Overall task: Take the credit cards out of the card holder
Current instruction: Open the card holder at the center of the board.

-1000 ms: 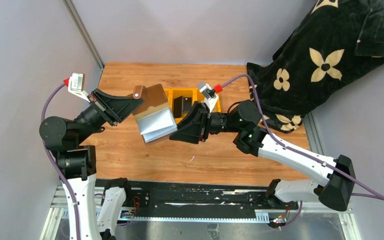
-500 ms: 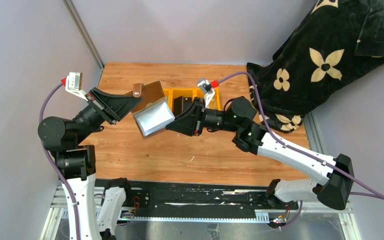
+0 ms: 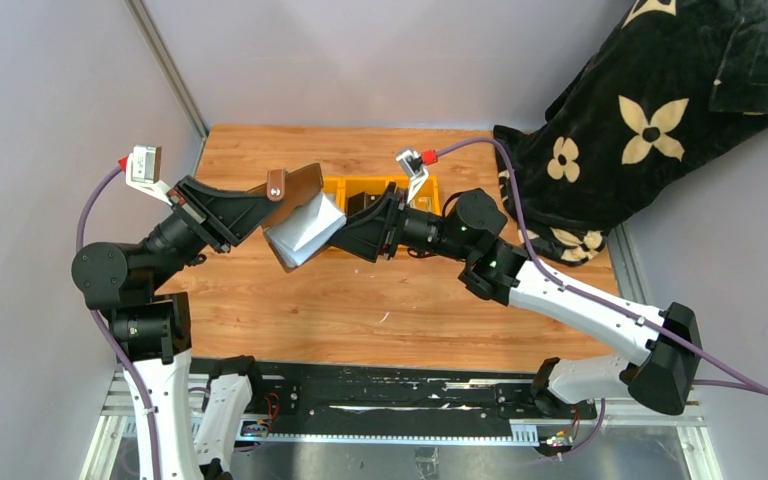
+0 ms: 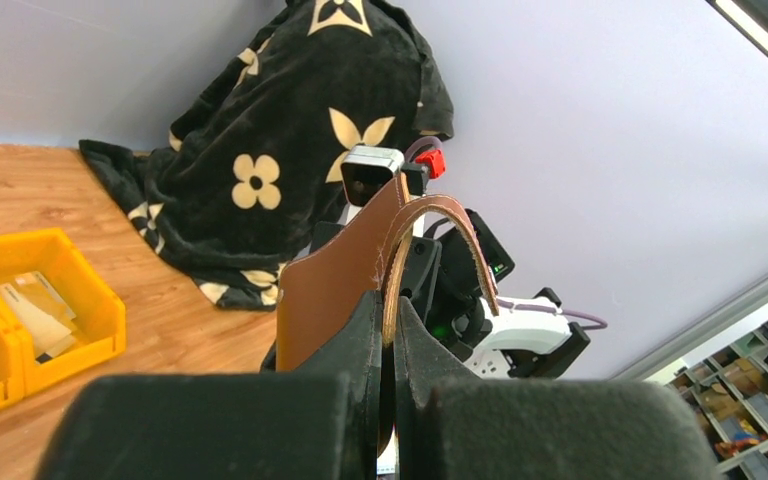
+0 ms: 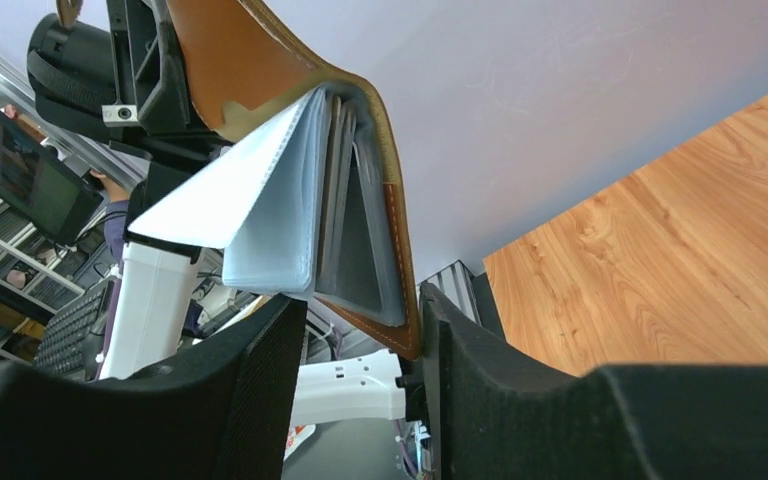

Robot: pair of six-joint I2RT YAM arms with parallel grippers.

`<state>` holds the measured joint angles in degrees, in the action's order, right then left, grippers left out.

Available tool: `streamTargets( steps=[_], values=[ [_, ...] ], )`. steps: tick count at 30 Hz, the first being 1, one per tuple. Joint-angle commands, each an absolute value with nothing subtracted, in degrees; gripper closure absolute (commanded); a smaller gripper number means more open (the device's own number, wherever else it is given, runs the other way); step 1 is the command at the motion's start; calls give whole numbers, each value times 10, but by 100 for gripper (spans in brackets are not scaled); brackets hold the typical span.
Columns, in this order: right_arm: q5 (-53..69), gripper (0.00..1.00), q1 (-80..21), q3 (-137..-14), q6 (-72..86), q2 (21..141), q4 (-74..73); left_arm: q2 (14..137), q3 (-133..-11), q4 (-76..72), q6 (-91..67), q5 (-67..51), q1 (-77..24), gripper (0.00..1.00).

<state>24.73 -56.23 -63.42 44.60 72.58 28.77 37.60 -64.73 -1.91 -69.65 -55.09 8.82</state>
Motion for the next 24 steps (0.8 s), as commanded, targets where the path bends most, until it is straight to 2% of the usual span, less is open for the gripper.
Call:
streamTargets(
  steps=[1,8,15,17,20,23,24],
  values=[
    [226,49,-561,-666,460,737,341,368,-648,-40,-716,-578,89,100],
    [262,32,-564,-683,477,758,407,368,-641,-44,-726,-592,89,100],
    [269,30,-567,-682,484,766,447,365,-632,-46,-734,-605,89,100],
    [280,40,-569,-684,495,771,460,362,-625,-46,-733,-604,89,100],
    [293,70,-569,-687,511,776,463,360,-625,-33,-718,-594,89,100],
    [302,91,-569,-681,521,773,462,359,-637,17,-672,-571,89,100],
    [305,95,-569,-679,522,770,457,358,-646,53,-642,-556,89,100]
  ],
)
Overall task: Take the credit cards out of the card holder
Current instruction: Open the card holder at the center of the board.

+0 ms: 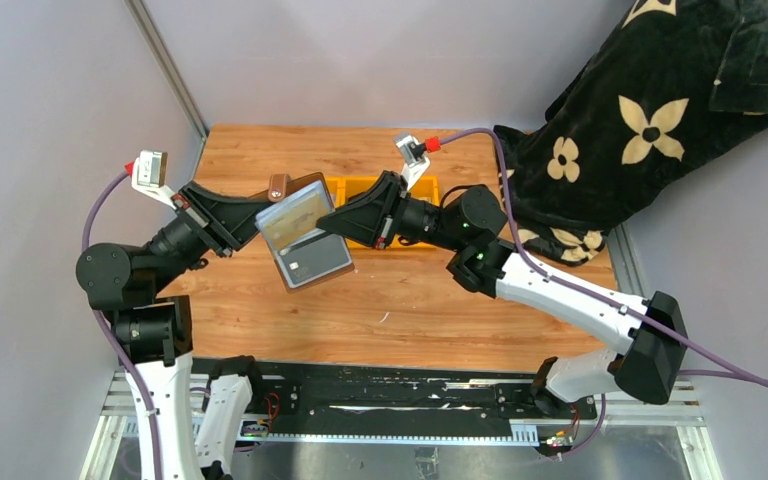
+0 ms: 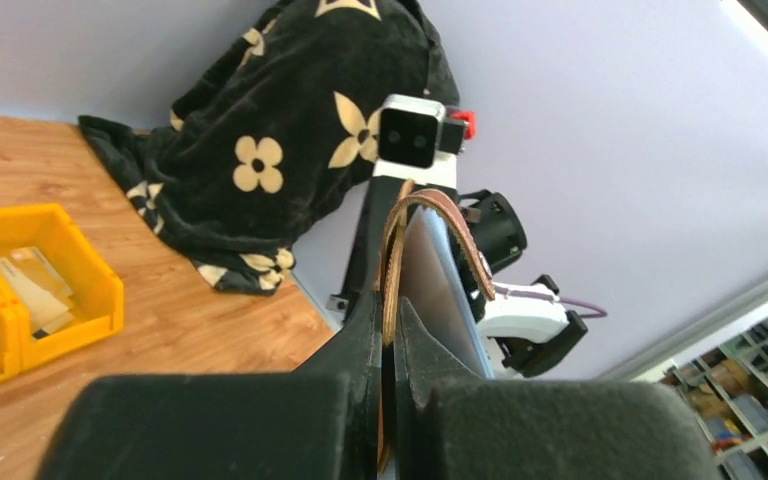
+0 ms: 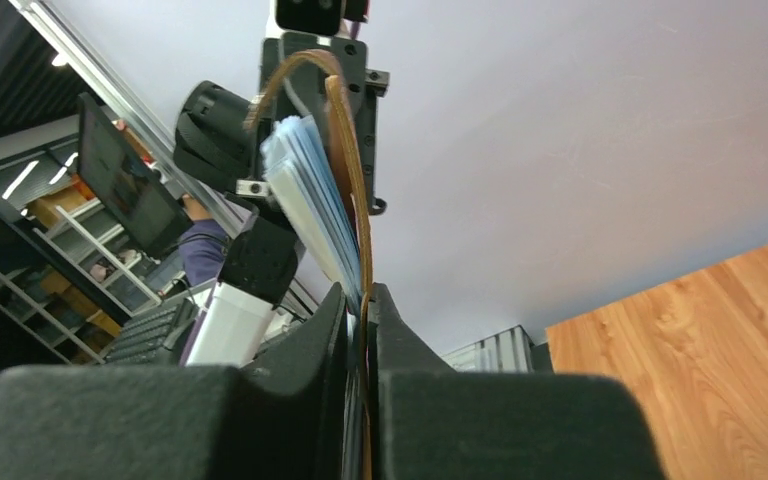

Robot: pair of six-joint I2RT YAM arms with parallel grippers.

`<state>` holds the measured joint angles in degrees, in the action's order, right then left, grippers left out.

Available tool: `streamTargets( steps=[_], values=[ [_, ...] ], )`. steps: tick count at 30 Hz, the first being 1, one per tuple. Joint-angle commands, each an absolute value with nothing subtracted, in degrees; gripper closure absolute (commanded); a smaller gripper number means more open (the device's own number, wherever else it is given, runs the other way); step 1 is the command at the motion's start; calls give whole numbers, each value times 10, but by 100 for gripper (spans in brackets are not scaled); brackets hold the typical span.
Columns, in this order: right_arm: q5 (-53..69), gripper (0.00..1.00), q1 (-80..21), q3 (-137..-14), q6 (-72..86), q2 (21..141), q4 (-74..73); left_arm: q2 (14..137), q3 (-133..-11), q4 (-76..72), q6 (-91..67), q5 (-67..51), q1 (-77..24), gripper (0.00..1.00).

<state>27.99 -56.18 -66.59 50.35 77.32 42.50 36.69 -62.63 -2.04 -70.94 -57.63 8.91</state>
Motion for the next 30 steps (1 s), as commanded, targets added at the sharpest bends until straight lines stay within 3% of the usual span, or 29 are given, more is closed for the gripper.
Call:
streamTargets(
  steps=[1,3,5,10,20,23,27,30],
  values=[
    [306,98,-569,-674,519,765,449,355,-662,94,-604,-526,89,96],
    [309,100,-569,-668,507,753,426,352,-680,148,-536,-495,89,75],
    [315,100,-568,-668,490,741,386,348,-695,169,-479,-473,89,43],
    [353,100,-565,-678,438,717,254,365,-739,249,-344,-514,89,1],
    [445,100,-562,-818,281,761,-71,361,-667,282,-251,-693,89,0],
    [467,100,-562,-863,231,785,-143,356,-650,366,-150,-718,89,2],
    [499,100,-563,-924,183,823,-208,340,-628,399,-76,-682,89,13],
    [504,100,-563,-970,164,855,-245,340,-616,400,-73,-684,89,27]
  ],
)
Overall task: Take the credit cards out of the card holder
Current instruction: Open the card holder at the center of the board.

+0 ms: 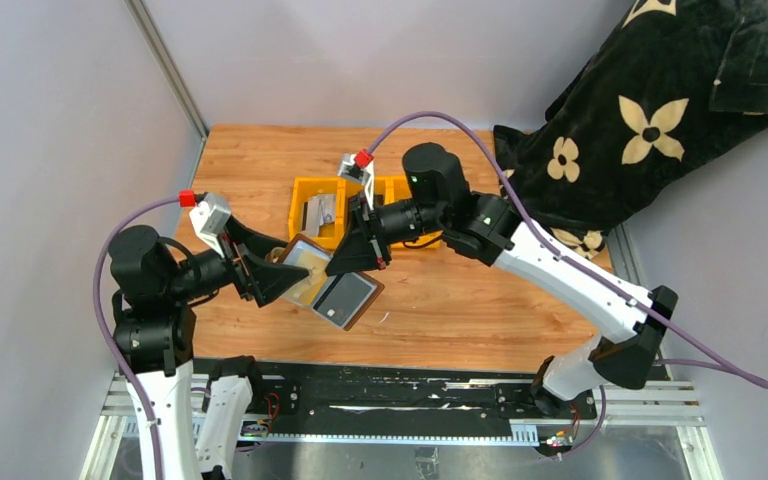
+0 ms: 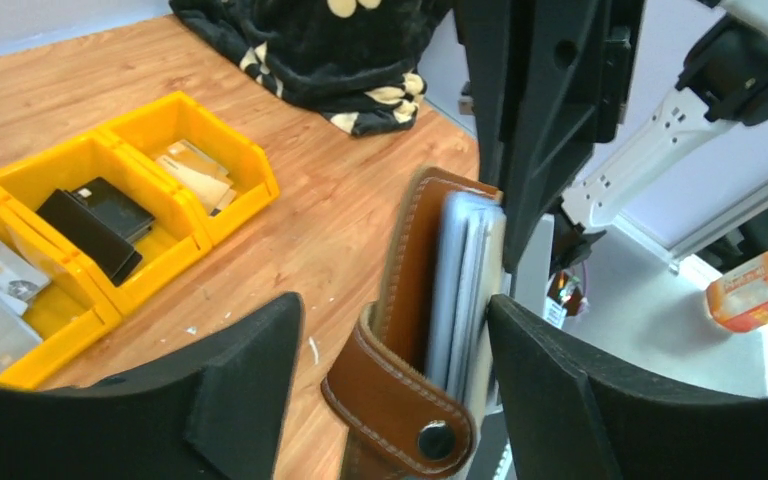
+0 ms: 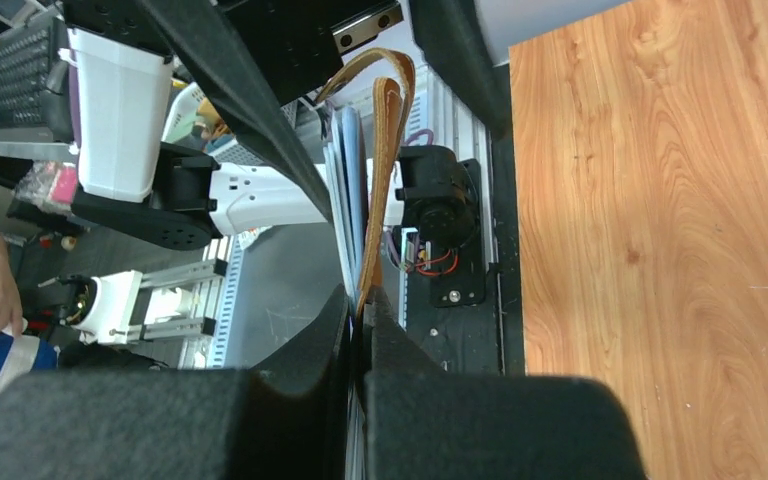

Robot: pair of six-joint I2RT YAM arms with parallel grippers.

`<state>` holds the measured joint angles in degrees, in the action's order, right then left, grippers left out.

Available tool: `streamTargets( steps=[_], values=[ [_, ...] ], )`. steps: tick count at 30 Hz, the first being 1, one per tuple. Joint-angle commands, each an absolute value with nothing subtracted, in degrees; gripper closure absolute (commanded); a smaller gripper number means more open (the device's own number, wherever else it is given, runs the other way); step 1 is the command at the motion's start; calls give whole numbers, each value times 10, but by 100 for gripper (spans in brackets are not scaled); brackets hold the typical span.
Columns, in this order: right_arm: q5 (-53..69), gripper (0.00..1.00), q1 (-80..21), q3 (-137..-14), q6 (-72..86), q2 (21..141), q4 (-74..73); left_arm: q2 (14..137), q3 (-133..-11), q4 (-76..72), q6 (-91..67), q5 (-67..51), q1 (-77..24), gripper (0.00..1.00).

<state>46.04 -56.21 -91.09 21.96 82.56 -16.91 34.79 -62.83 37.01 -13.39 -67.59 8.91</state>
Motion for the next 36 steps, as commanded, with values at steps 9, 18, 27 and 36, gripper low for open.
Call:
streamTargets(
  steps=[9,18,27,36],
  values=[
    [555,100,-562,-1038,133,925,-272,335,-574,400,-103,-729,89,72],
    [623,56,-543,-950,165,900,-210,381,-613,400,-110,-676,89,99],
    [603,89,-527,-811,229,814,-66,335,-565,211,-301,-660,89,93],
    [624,100,-523,-891,146,827,-171,347,-543,284,-274,-716,89,31]
  ],
)
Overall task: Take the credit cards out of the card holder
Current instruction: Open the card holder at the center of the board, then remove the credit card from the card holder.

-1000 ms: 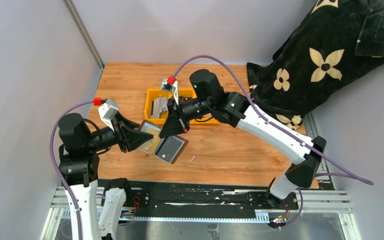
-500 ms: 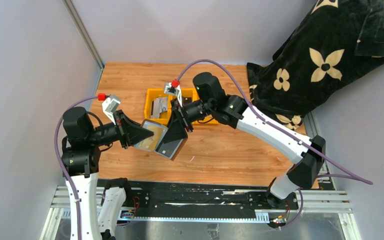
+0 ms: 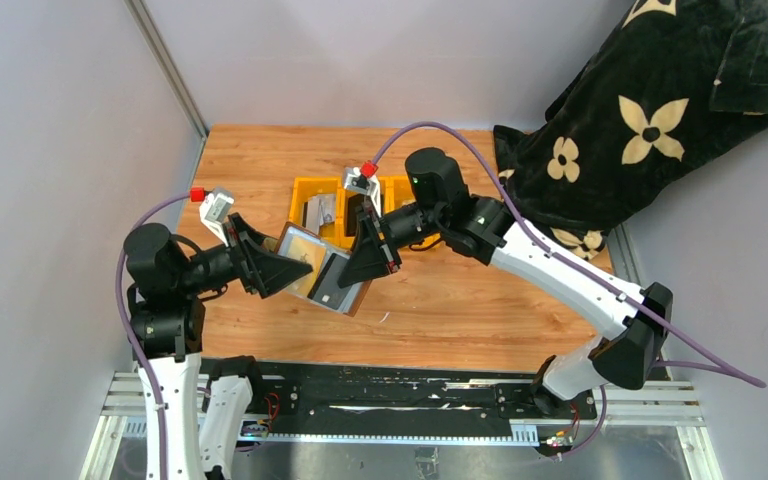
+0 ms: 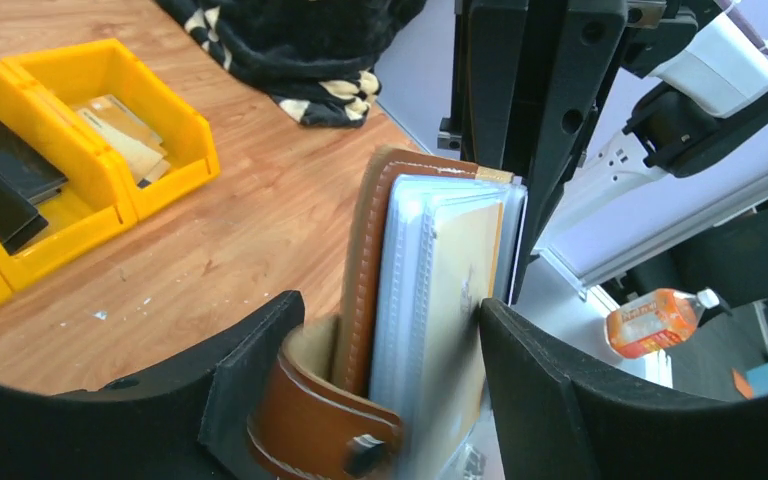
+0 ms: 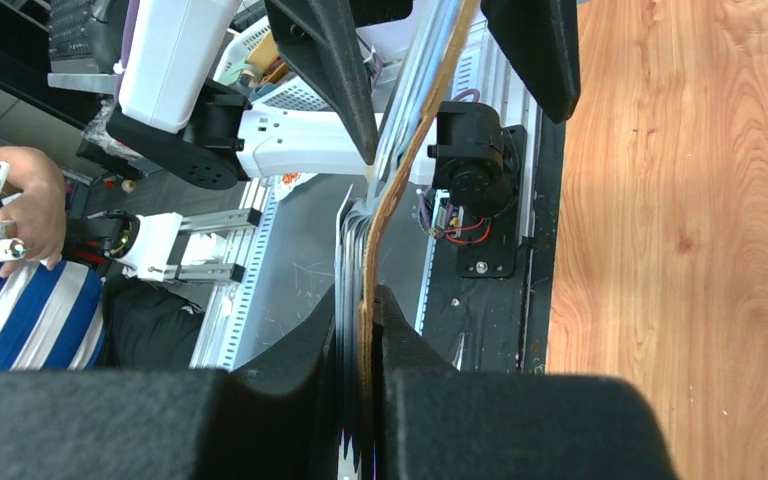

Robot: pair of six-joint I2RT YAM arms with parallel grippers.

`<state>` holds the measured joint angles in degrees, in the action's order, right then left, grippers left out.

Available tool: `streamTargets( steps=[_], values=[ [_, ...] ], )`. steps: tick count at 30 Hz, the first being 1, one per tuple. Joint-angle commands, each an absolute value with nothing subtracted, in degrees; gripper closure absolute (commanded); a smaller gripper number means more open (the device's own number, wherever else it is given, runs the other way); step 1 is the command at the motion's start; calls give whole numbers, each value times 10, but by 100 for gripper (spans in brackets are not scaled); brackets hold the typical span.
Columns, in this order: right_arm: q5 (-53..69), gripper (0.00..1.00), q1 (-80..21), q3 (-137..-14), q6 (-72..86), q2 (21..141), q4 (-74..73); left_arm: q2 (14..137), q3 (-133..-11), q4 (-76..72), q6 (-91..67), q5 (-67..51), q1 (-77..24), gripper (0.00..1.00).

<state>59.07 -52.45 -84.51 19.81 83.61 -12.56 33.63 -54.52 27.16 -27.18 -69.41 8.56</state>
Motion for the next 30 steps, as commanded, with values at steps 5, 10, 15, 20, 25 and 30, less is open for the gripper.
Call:
streamTargets(
  steps=[5,10,15,20,25,30],
  values=[
    [625,100,-523,-900,105,824,-213,373,-558,285,-280,-764,89,48],
    [628,99,-523,-915,86,841,-237,386,-569,286,-293,-803,89,70],
    [622,68,-521,-938,42,865,-273,374,-569,285,-291,-822,89,85],
    [525,43,-477,-960,76,873,-283,365,-579,278,-285,-742,89,97],
    [352,29,-454,-929,141,795,-231,350,-580,249,-300,-571,89,100],
    [236,28,-460,-784,242,668,-31,315,-560,191,-353,-415,89,100]
  ],
)
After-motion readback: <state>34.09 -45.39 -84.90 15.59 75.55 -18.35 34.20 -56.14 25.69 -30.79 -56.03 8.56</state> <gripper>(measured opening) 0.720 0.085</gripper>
